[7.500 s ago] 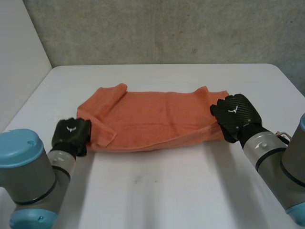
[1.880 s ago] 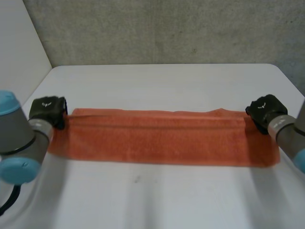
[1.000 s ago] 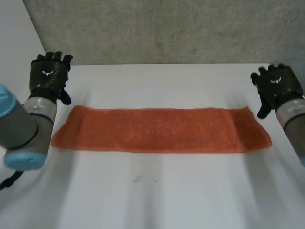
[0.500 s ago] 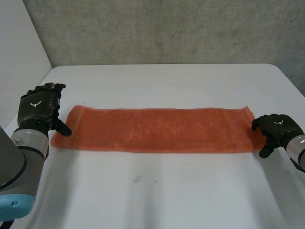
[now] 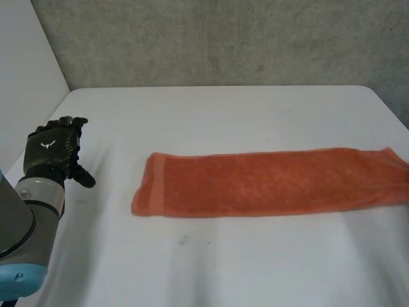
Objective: Fold the laundry
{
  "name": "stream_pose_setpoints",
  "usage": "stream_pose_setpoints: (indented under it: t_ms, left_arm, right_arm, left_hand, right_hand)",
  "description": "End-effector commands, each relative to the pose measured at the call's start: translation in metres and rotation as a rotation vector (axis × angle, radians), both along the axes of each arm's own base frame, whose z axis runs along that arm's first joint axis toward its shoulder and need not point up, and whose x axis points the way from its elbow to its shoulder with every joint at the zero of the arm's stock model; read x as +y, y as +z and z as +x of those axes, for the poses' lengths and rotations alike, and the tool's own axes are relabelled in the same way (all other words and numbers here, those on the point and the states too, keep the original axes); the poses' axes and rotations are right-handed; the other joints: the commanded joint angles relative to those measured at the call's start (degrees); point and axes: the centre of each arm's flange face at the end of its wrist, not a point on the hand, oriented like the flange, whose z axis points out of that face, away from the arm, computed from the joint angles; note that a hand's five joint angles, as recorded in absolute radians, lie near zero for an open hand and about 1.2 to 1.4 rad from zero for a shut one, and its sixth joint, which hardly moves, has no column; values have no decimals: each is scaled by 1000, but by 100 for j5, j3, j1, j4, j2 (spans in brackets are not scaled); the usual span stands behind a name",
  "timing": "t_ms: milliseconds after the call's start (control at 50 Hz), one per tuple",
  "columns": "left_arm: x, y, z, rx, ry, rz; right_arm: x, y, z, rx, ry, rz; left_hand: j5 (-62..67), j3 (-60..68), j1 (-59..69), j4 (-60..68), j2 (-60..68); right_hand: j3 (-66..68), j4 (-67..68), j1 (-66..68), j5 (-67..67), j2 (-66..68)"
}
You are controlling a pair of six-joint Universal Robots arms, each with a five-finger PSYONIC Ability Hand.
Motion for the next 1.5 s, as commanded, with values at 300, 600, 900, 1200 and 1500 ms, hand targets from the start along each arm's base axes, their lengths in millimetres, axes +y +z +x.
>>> stream_pose_setpoints:
  t_ms: [300, 600, 900, 1200, 1500]
  left_arm:
    - [-2, 0, 3, 0, 15, 1]
    - [-2, 0, 3, 1, 15, -1]
    - [0, -3, 2, -3, 6, 10]
    - [2, -6, 0, -4, -2, 20]
    - [1, -10, -1, -9, -5, 32]
  right_arm:
    - [75, 81, 253, -273, 769, -215]
    - [188, -5, 404, -325, 1200, -16]
    - [60, 70, 255, -424, 355, -205]
    - [-7, 14, 142, -548, 29, -89]
    - [-17, -20, 128, -579, -5, -8]
  left_hand:
    - [-184, 32, -48, 30, 53]
    - [-184, 32, -48, 30, 53]
    - [-184, 32, -48, 30, 53]
    - [-184, 32, -48, 30, 53]
    - [-184, 32, -48, 30, 53]
  right_hand:
    - [1213, 1170, 2442, 1389, 1224]
    - [1213, 1170, 2442, 1389, 1224]
    - [-4417, -4459, -3187, -4240, -4405]
    - [-4248, -4290, -3019, -4072, -4236]
    - [-3276, -3318, -2046, -3099, -3264]
